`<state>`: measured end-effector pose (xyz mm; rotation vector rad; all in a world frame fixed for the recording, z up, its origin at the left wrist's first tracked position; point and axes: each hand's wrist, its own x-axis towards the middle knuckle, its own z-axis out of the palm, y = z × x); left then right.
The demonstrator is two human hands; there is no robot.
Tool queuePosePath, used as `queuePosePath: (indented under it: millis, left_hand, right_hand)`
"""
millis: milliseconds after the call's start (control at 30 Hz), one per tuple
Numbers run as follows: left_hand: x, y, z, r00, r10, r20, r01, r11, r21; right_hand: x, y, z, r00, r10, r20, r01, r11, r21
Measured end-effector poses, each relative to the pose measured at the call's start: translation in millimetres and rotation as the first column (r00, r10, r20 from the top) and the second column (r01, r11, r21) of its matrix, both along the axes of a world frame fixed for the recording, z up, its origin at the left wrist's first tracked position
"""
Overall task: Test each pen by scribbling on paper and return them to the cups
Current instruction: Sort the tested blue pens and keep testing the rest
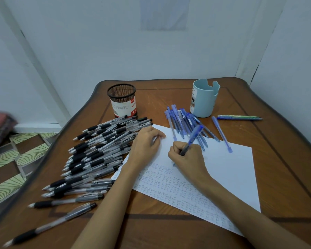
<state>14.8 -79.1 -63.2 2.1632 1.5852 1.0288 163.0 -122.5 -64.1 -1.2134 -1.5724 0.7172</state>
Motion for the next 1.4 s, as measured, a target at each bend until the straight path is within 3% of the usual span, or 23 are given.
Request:
queuePosePath:
  millis: [100,233,300,400,500,600,733,933,1000,1067,1133,1300,1400]
  left_hand:
    - [1.0,0.3,0.1,1.000,-0.001,-0.007,0.001,1.000,0.008]
    - [1.5,0.4,0.5,1.000,0.012,-0.004,-0.012,1.000,0.008]
    - [1.4,0.1,1.1,1.000,0.011,-0.006,-0.011,1.000,0.006]
    - [1.5,-0.3,1.7,1.000,0.011,-0.009,-0.011,1.000,-0.009]
    - [1.4,-0.7,2.4,1.000,0.013,-0.027,-0.013,1.000,-0.006]
    - [1.2,-0.9,3.1,1.000,0.013,-0.026,-0.013,1.000,-0.006]
    - [1.3,-1.2,3.1,1.000,0.001,-0.027,-0.001,1.000,-0.005]
    - [1.4,-2.0,4.7,0.999,0.007,-0.032,-0.007,1.000,-0.011]
    - [1.3,-2.2,4.4,0.999,0.001,-0.033,-0.001,1.000,-0.011]
    - [1.1,-2.2,5.0,0.999,0.003,-0.033,-0.003,1.000,-0.013]
    - [1.3,-2.6,5.5,0.999,0.000,-0.036,-0.001,1.000,-0.011]
    - [0.8,-3.1,4.8,1.000,-0.001,-0.030,0.001,1.000,-0.010]
    - [1.4,-2.9,4.6,1.000,-0.001,-0.031,0.000,1.000,-0.016]
  right_hand:
    - [4.3,-1.7,8.2,0.995,-0.023,-0.095,0.022,1.000,-0.017]
    - [14.1,4.1,25.0,0.979,-0.039,-0.201,-0.008,0.974,-0.225]
    - [18.2,5.6,30.9,0.954,-0.012,-0.301,-0.105,0.923,-0.369]
    - [22.9,5.1,37.3,0.855,0.057,-0.516,-0.330,0.827,-0.455]
    - [26.6,5.2,41.1,0.666,0.043,-0.745,-0.528,0.733,-0.429]
    - [30.4,7.7,42.2,0.605,0.024,-0.796,-0.585,0.692,-0.423]
    - [29.3,8.1,41.1,0.781,0.092,-0.617,-0.422,0.807,-0.414]
    - [29.6,9.9,38.3,0.857,0.002,-0.516,-0.202,0.921,-0.332]
    - [34.3,10.9,37.5,0.941,-0.031,-0.338,-0.057,0.967,-0.247]
    - [39.9,15.1,36.7,0.991,-0.121,-0.062,0.116,0.990,-0.082]
    - [45.6,23.1,34.3,0.973,-0.206,0.102,0.205,0.979,0.016]
    - [72.2,44.0,39.6,0.912,-0.336,0.235,0.312,0.940,0.135]
    - [109.1,76.1,43.5,0.750,-0.463,0.472,0.443,0.882,0.161]
